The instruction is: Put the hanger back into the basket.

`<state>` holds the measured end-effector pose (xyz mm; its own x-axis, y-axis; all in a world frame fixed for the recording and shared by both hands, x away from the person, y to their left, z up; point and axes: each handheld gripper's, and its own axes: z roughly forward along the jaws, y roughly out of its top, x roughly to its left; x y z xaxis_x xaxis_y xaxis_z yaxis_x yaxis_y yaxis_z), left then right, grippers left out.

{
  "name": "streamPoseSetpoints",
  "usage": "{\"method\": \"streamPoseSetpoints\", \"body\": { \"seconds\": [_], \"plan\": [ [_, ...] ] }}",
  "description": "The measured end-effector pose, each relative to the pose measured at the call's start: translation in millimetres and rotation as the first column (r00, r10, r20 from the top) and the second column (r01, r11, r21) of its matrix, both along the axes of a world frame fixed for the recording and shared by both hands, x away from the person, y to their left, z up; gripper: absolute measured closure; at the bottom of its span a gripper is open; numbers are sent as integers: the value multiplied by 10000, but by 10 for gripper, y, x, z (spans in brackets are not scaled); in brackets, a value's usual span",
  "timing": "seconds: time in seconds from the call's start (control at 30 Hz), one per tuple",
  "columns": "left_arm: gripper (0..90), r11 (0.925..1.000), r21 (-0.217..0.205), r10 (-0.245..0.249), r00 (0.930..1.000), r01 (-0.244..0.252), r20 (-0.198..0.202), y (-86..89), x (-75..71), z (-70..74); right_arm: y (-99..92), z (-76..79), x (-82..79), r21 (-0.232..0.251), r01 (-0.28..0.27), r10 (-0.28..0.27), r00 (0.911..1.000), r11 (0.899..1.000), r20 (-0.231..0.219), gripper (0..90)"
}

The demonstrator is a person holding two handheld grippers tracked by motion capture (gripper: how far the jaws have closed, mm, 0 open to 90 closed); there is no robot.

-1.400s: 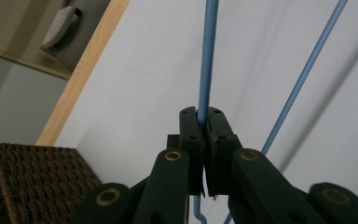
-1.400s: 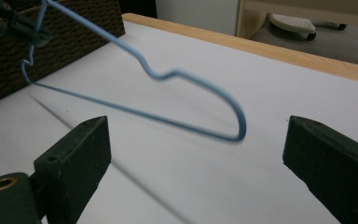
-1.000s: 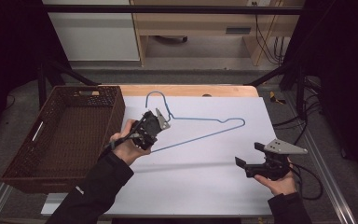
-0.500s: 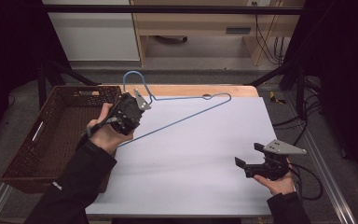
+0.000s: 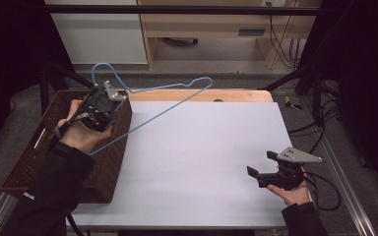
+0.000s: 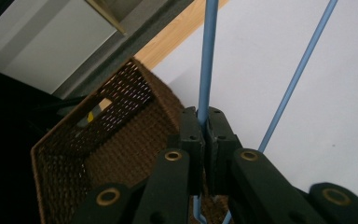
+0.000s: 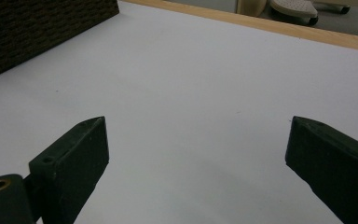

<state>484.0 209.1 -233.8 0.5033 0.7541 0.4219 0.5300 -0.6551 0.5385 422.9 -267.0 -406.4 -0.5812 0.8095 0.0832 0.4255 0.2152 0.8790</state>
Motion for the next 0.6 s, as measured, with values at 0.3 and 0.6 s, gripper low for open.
{"method": "streamPoseSetpoints", "body": {
  "seconds": [0.3, 0.6],
  "plan": [
    [872, 9951, -122, 981, 9952, -980, 30, 397, 24, -37, 24, -14, 4, -29, -7, 7, 10000, 10000, 15, 60],
    [872, 9821, -6, 1883, 9821, -1883, 59, 785, 21, -91, 23, -17, 3, -115, -53, 53, 10000, 9999, -31, 56]
  ]
}}
